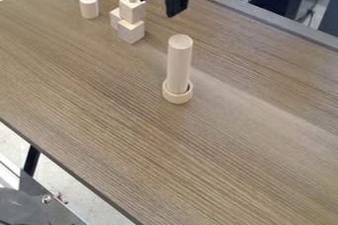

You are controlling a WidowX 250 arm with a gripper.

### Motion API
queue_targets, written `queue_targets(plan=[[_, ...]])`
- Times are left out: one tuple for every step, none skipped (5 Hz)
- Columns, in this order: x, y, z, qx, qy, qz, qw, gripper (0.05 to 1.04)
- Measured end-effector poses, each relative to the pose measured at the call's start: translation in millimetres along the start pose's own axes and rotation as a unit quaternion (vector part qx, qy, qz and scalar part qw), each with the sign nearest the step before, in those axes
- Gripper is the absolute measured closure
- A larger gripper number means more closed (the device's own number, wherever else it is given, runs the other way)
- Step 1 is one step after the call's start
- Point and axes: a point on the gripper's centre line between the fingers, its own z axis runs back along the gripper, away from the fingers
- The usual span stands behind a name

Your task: Remove the rod from the cube and put on top of the table

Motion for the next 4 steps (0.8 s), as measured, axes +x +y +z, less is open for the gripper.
queue_targets(plan=[[4, 12, -8, 0.008, 0.006, 0.006, 0.9999, 0.084], [12, 18, -14, 0.016, 0.005, 0.019, 0.9997, 0.084], [18, 28, -15, 0.034, 0.001, 0.030, 0.9990, 0.084], [23, 37, -22, 0.045, 0.005, 0.038, 0.9983, 0.084]])
